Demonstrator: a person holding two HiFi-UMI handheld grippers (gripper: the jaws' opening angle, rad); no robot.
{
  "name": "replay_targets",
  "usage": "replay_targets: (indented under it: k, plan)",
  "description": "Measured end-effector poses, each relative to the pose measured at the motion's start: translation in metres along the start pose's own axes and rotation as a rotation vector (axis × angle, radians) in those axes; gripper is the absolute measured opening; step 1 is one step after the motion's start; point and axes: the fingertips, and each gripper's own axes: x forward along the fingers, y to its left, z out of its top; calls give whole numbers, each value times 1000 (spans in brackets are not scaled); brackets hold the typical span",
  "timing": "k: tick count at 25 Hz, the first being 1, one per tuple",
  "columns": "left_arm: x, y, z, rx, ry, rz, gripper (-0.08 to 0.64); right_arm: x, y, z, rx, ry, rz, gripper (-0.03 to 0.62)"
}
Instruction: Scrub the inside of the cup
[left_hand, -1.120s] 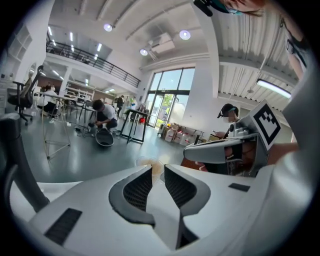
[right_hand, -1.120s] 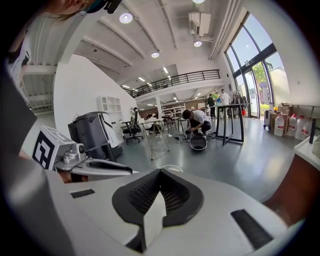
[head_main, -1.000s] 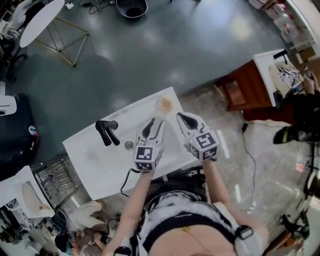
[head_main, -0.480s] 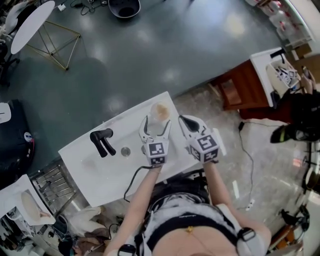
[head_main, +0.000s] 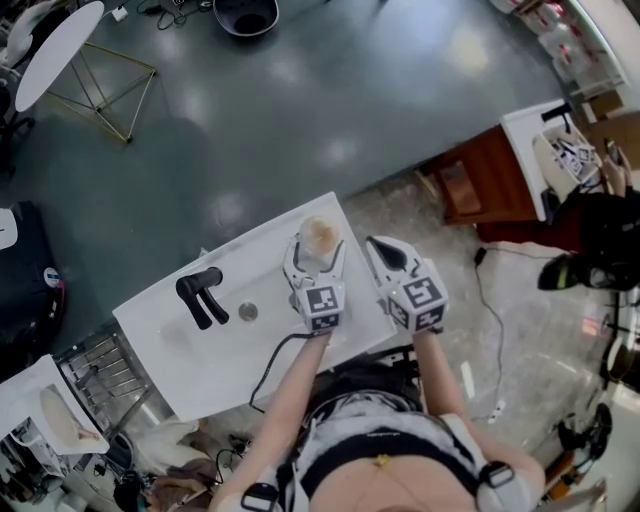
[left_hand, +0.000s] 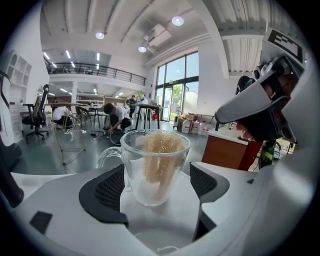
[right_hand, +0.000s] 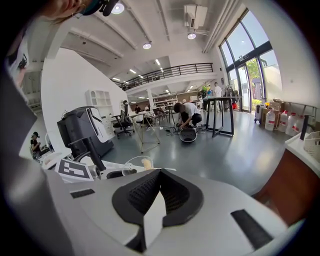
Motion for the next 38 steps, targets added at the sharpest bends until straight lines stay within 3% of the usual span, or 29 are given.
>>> replay_targets:
  k: [10, 14, 17, 22, 30, 32, 34, 38]
  plan:
    - [17, 7, 5, 72, -74, 39, 410, 7, -4, -6, -12, 26, 9, 3]
    - [19, 9, 6, 93, -84, 39, 369, 8, -5, -9, -27, 41, 14, 3]
    - [19, 9, 7, 110, -88, 8, 365, 12, -4, -6, -47, 40, 21, 3]
    - [17, -2, -6, 167, -51, -120, 364, 19, 9, -3, -110, 56, 74, 3]
    - [11, -12, -2, 219, -42, -266, 362, 29, 29, 1, -330, 131, 201, 6]
    - [11, -12, -4, 231, -33, -284, 364, 33, 34, -1, -389, 177, 246, 57]
    - [11, -11, -7, 242, -32, -294, 364, 39, 40, 0, -443, 227, 286, 61]
    - [11, -12, -5, 241, -42, -298, 364, 48, 58, 3, -681, 302, 358, 84]
